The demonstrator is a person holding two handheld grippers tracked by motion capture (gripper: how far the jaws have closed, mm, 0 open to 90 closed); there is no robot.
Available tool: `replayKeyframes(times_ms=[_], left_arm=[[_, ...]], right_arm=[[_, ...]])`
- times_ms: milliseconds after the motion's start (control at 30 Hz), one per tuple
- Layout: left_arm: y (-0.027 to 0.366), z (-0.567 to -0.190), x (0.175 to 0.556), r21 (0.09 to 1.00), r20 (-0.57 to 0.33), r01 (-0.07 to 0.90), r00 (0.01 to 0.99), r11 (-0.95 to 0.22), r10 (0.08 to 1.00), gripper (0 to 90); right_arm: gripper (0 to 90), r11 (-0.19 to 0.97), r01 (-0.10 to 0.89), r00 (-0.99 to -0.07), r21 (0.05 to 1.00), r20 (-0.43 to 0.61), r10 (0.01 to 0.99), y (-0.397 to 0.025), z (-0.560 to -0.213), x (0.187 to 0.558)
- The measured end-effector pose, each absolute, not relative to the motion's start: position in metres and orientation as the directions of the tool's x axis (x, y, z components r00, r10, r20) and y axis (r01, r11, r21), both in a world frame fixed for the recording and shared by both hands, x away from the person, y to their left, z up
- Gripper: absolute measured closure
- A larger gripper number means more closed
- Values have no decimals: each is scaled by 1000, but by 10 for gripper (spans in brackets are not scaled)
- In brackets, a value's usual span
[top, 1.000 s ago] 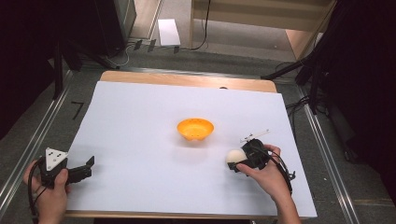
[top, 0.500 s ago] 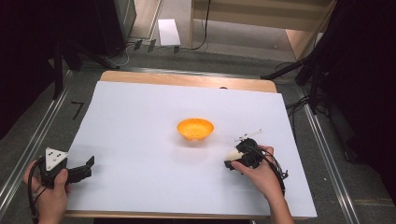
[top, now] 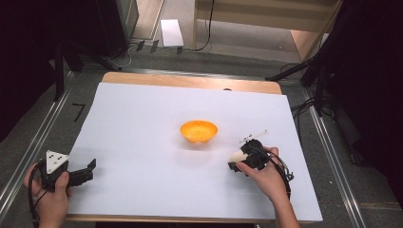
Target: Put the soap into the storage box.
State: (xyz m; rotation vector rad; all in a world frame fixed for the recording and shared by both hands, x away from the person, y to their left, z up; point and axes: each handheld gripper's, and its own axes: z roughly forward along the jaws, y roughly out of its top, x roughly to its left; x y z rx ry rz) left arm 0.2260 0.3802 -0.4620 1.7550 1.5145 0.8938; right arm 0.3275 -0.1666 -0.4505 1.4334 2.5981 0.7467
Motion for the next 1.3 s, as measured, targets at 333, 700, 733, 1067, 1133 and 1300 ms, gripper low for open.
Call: replayKeyframes(times_ms=[333, 700, 733, 1067, 1133, 1300], left_arm=[[380, -462, 226, 824, 82, 553, 101, -125, 991, 3], [380, -462, 226, 824, 81, 552, 103, -125, 991, 3], [380, -462, 226, 825, 80, 552, 103, -124, 991, 3], [380, -462, 226, 824, 81, 552, 103, -125, 991, 3], [381, -462, 226, 824, 82, 553, 104, -126, 991, 3], [381, -462, 226, 824, 78, 552, 107, -124, 991, 3]], right_arm=[[241, 450, 752, -584, 482, 170, 794, -163, -434, 332], [241, 469, 735, -603, 489, 156, 782, -152, -421, 341], [241, 467, 736, -602, 490, 158, 783, -150, -420, 342], [241, 476, 723, -621, 501, 169, 765, -134, -415, 349], [241, 474, 724, -620, 501, 170, 766, -130, -411, 350], [241, 482, 711, -631, 512, 162, 758, -120, -402, 354]])
